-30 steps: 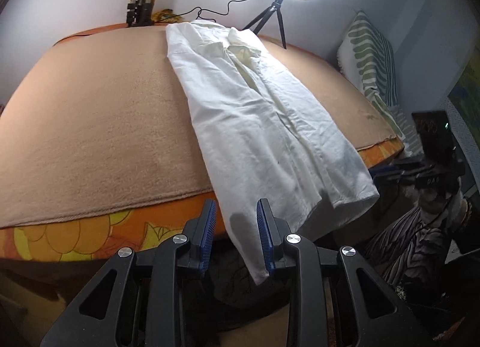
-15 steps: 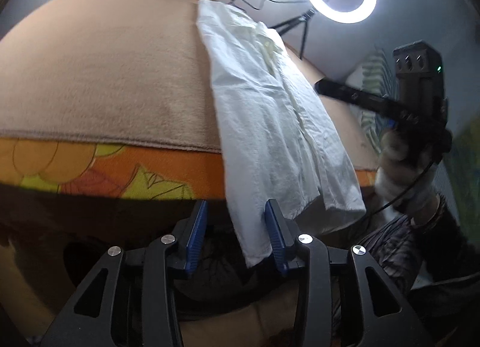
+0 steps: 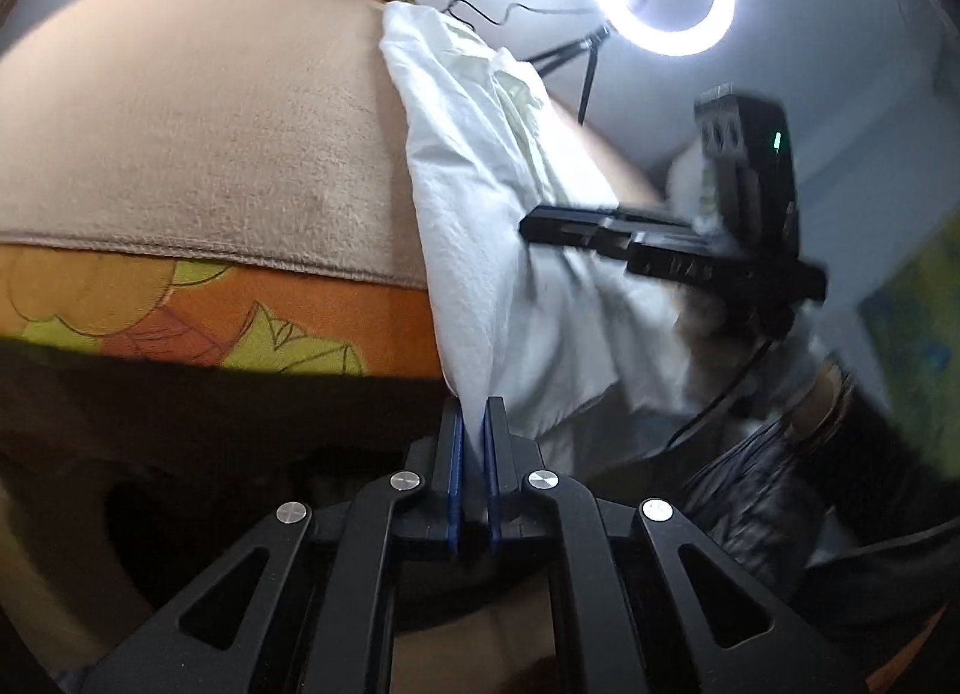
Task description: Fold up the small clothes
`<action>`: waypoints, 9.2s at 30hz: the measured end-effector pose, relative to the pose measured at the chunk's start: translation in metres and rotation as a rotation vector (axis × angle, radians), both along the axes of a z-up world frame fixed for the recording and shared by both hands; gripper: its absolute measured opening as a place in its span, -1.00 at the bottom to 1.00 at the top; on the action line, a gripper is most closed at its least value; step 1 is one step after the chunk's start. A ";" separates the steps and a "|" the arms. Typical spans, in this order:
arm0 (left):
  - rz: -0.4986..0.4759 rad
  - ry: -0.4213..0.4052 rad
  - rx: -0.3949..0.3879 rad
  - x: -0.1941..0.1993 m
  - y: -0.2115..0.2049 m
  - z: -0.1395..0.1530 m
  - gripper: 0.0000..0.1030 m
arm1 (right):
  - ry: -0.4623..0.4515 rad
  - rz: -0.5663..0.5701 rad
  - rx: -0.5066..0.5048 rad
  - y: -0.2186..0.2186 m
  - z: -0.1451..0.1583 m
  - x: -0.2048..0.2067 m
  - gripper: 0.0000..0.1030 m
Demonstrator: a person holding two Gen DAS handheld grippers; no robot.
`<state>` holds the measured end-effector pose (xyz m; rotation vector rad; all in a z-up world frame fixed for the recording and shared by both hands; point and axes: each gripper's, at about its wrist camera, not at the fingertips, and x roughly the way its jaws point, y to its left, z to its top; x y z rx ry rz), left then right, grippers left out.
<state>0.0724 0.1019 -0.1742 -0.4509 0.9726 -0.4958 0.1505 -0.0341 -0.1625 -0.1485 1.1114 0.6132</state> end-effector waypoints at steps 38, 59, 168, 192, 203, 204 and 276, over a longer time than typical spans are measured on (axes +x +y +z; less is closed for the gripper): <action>-0.020 0.158 -0.123 0.044 0.016 -0.014 0.05 | 0.299 -0.376 0.310 -0.145 0.007 -0.099 0.12; -0.094 0.181 -0.218 0.059 -0.016 -0.012 -0.84 | 0.443 -0.370 0.540 -0.149 -0.023 -0.094 -0.86; 0.016 -0.229 0.275 0.260 -0.036 0.063 -0.24 | -0.094 -0.492 0.195 -0.185 0.023 0.103 -0.46; -0.043 -0.143 0.402 0.409 -0.045 -0.001 0.04 | 0.067 -0.592 0.339 -0.250 -0.058 0.273 -1.00; 0.042 -0.083 0.269 0.462 -0.009 0.003 0.12 | 0.051 -0.573 0.294 -0.257 -0.055 0.283 -0.73; 0.032 -0.060 0.230 0.467 -0.006 0.001 0.12 | 0.043 -0.575 0.305 -0.259 -0.054 0.284 -0.50; -0.103 -0.118 0.186 0.172 -0.024 0.043 -0.95 | -0.088 -0.335 0.181 -0.166 0.050 -0.001 -1.00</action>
